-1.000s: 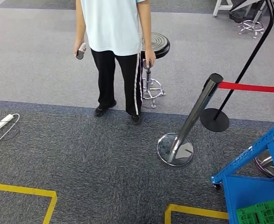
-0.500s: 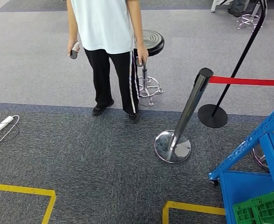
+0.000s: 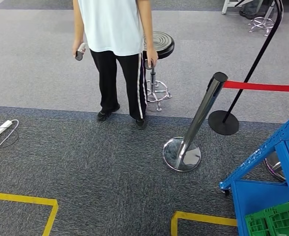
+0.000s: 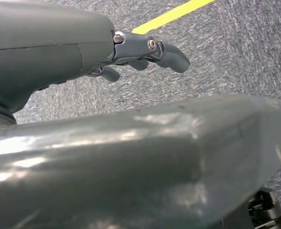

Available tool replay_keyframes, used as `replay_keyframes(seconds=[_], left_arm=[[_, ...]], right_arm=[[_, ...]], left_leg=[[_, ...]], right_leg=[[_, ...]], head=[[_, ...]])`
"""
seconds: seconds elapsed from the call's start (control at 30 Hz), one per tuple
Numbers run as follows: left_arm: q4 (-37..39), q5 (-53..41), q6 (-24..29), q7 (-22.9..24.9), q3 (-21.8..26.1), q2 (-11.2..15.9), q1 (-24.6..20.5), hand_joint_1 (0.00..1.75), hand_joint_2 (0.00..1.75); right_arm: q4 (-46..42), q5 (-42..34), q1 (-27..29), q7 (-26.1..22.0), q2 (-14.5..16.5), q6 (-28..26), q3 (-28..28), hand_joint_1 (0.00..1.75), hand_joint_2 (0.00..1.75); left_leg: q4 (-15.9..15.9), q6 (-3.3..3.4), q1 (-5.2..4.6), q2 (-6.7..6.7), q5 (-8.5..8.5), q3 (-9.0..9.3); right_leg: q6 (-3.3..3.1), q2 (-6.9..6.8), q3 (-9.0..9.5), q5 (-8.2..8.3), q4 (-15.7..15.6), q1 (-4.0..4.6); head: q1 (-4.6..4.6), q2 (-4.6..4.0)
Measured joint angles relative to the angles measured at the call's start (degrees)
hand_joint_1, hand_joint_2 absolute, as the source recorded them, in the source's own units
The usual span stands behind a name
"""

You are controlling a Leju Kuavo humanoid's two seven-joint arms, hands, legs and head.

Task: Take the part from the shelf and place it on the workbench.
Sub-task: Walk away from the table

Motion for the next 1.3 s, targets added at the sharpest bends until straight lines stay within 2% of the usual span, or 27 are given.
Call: replay_keyframes(seconds=[0.87, 0.9, 0.97, 1.0, 1.07, 1.1, 1.13, 1.17, 1.2, 1.23, 1.27, 1.3], left_arm=[[0.02, 0.00, -0.20, 0.01, 0.15, 0.03, -0.06, 0.00, 0.00], [0.02, -0.01, -0.21, 0.01, 0.15, 0.04, -0.06, 0.00, 0.00], [0.02, -0.05, -0.22, 0.01, 0.15, 0.02, -0.11, 0.00, 0.00], [0.02, -0.08, -0.21, 0.02, 0.15, 0.00, -0.15, 0.00, 0.00], [0.02, -0.13, -0.21, 0.02, 0.15, -0.05, -0.22, 0.00, 0.00], [0.02, -0.15, -0.21, 0.03, 0.15, -0.09, -0.22, 0.00, 0.00], [0.03, -0.17, -0.21, 0.06, 0.15, -0.13, -0.18, 0.00, 0.00], [0.03, -0.18, -0.22, 0.09, 0.15, -0.17, -0.14, 0.00, 0.00], [0.04, -0.19, -0.21, 0.13, 0.15, -0.21, -0.10, 0.00, 0.00], [0.04, -0.19, -0.21, 0.15, 0.15, -0.21, -0.08, 0.00, 0.00], [0.04, -0.19, -0.20, 0.15, 0.15, -0.21, -0.08, 0.00, 0.00], [0.02, -0.20, -0.17, 0.16, 0.15, -0.06, -0.09, 0.00, 0.00]], right_arm=[[0.54, -1.39, 0.00, -0.40, -0.09, 0.18, 0.00, 0.00, 0.00], [0.55, -1.68, 0.00, -0.28, -0.07, 0.43, 0.00, 0.00, 0.00], [0.57, -2.24, 0.01, 0.01, -0.03, 0.86, 0.00, 0.00, 0.00], [0.57, -2.50, 0.01, 0.16, -0.03, 1.06, 0.00, 0.00, 0.00], [0.57, -2.90, 0.01, 0.47, -0.06, 1.34, -0.01, 0.00, 0.00], [0.57, -3.05, 0.04, 0.65, -0.08, 1.40, -0.02, 0.00, 0.00], [0.57, -3.15, 0.09, 0.81, -0.08, 1.44, -0.02, 0.00, 0.00], [0.57, -3.21, 0.19, 0.91, -0.09, 1.44, -0.02, 0.00, 0.00], [0.57, -3.27, 0.28, 0.98, -0.09, 1.44, -0.02, 0.00, 0.00], [0.57, -3.30, 0.34, 1.00, -0.11, 1.43, -0.02, 0.00, 0.00], [0.57, -3.31, 0.34, 1.00, -0.13, 1.43, -0.02, 0.00, 0.00], [0.67, -3.32, 0.25, 1.01, -0.01, 1.44, -0.01, 0.00, 0.00]], left_leg=[[0.27, 0.10, -0.26, 0.00, -0.08, -0.30], [0.29, 0.31, -0.35, -0.01, -0.07, -0.32], [-1.06, 1.28, -0.36, 0.13, 0.62, 0.24], [-2.28, 1.92, -0.22, 0.30, 1.26, 0.75], [-4.19, 2.53, 0.24, 0.71, 2.32, 1.51], [-4.38, 2.61, 0.29, 0.98, 2.41, 1.49], [-4.31, 2.48, 0.34, 1.26, 2.37, 1.40], [-4.17, 2.26, 0.40, 1.63, 2.24, 1.35], [-3.93, 1.91, 0.55, 2.09, 2.02, 1.31], [-3.50, 1.42, 0.81, 2.54, 1.69, 1.29], [-2.79, 0.79, 1.14, 3.04, 1.20, 1.23], [-1.85, 0.05, 1.21, 3.48, 0.56, 1.06]], right_leg=[[0.24, 0.00, -0.14, 0.17, -0.13, -0.24], [0.49, -0.01, -0.09, 0.33, -0.32, -0.35], [1.19, 0.02, 0.17, 0.71, -1.12, -0.45], [1.43, 0.04, 0.00, 0.39, -0.97, -0.38], [1.45, 0.13, -1.86, -1.86, 2.42, -0.28], [1.57, 0.16, -3.72, -3.61, 6.02, -0.37], [1.78, 0.17, -5.64, -4.97, 9.69, -0.55], [2.09, 0.13, -7.05, -5.54, 12.31, -0.78], [2.48, 0.02, -7.58, -5.07, 13.11, -1.08], [2.92, -0.27, -6.67, -3.37, 11.07, -1.41], [3.52, -1.03, -4.96, -1.43, 7.47, -1.79], [4.04, -2.05, -3.46, -0.16, 4.36, -1.99]], head=[[-0.01, 0.00], [-0.02, 0.00], [-0.16, 0.00], [-0.16, 0.00], [0.03, 0.00], [0.14, 0.00], [0.19, 0.00], [0.19, 0.00], [0.18, 0.00], [0.16, 0.00], [0.19, 0.00], [0.30, 0.00]])
